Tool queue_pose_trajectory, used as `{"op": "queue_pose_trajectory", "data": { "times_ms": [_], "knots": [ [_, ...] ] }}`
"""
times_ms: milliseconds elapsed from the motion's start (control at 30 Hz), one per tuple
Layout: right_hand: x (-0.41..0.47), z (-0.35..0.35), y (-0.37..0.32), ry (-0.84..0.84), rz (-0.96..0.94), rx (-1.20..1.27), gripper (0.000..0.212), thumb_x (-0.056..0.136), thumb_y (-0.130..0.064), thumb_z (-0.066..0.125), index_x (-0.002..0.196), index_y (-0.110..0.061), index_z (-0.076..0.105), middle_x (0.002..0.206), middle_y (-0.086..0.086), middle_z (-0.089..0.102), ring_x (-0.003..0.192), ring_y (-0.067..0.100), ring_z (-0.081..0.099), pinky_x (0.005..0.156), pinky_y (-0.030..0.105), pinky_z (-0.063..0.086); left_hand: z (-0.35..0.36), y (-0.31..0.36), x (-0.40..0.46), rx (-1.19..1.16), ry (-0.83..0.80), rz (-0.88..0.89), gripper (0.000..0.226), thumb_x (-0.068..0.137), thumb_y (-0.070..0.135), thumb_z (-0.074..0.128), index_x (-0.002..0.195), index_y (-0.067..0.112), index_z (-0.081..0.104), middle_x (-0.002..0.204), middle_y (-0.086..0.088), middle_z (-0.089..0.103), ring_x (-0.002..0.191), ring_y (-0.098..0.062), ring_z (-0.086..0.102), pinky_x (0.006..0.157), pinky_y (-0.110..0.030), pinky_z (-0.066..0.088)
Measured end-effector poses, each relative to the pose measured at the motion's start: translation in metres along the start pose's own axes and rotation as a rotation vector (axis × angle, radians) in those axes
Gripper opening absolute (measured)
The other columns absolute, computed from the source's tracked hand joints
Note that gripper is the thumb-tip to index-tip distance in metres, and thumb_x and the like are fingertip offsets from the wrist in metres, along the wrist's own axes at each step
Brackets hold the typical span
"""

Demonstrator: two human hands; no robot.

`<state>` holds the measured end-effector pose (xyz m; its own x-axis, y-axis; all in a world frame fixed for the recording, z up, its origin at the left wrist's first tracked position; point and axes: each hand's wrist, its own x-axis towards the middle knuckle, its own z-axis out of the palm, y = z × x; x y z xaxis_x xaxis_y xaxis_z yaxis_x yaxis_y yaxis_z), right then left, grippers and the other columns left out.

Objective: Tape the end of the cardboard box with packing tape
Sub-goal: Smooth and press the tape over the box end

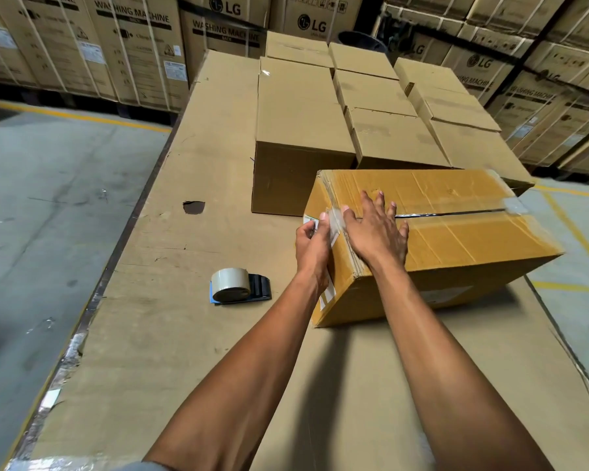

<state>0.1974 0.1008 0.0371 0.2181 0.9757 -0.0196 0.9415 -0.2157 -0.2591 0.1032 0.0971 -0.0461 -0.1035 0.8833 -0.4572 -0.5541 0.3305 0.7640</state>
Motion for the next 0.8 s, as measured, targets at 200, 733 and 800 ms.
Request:
{"op": "queue_pose_trajectory", "data": {
  "times_ms": [200, 733, 800],
  "knots": [
    [0.001, 0.000, 0.001, 0.010, -0.026, 0.010, 0.060, 0.111, -0.044, 0.027, 0.169, -0.036, 0.011, 0.179, 0.003, 0.001, 0.165, 0.031, -0.001, 0.131, 0.061, 0.005, -0.013, -0.007, 0.002, 0.157, 0.037, 0.078, 0.036, 0.111, 0.039, 0.062, 0.144, 0.025, 0.063, 0.145, 0.000, 0.066, 0.127, -0.021, 0.065, 0.113, -0.042, 0.054],
    [-0.006, -0.011, 0.015, -0.113, -0.161, 0.055, 0.061, 0.112, -0.037, 0.030, 0.170, -0.031, 0.011, 0.178, 0.005, 0.000, 0.164, 0.035, -0.005, 0.133, 0.055, 0.008, -0.018, -0.017, -0.013, 0.195, 0.021, 0.074, 0.032, 0.109, 0.046, 0.062, 0.137, 0.031, 0.064, 0.139, 0.005, 0.066, 0.121, -0.018, 0.065, 0.109, -0.042, 0.055],
    [-0.009, -0.011, 0.014, -0.106, -0.149, 0.042, 0.069, 0.108, -0.061, 0.028, 0.169, -0.033, 0.010, 0.178, 0.000, -0.002, 0.164, 0.033, -0.006, 0.131, 0.052, 0.005, -0.015, -0.009, -0.024, 0.097, -0.043, 0.049, 0.050, 0.103, 0.056, 0.068, 0.143, 0.026, 0.060, 0.139, 0.003, 0.067, 0.114, -0.010, 0.065, 0.096, -0.031, 0.054]
  ]
}}
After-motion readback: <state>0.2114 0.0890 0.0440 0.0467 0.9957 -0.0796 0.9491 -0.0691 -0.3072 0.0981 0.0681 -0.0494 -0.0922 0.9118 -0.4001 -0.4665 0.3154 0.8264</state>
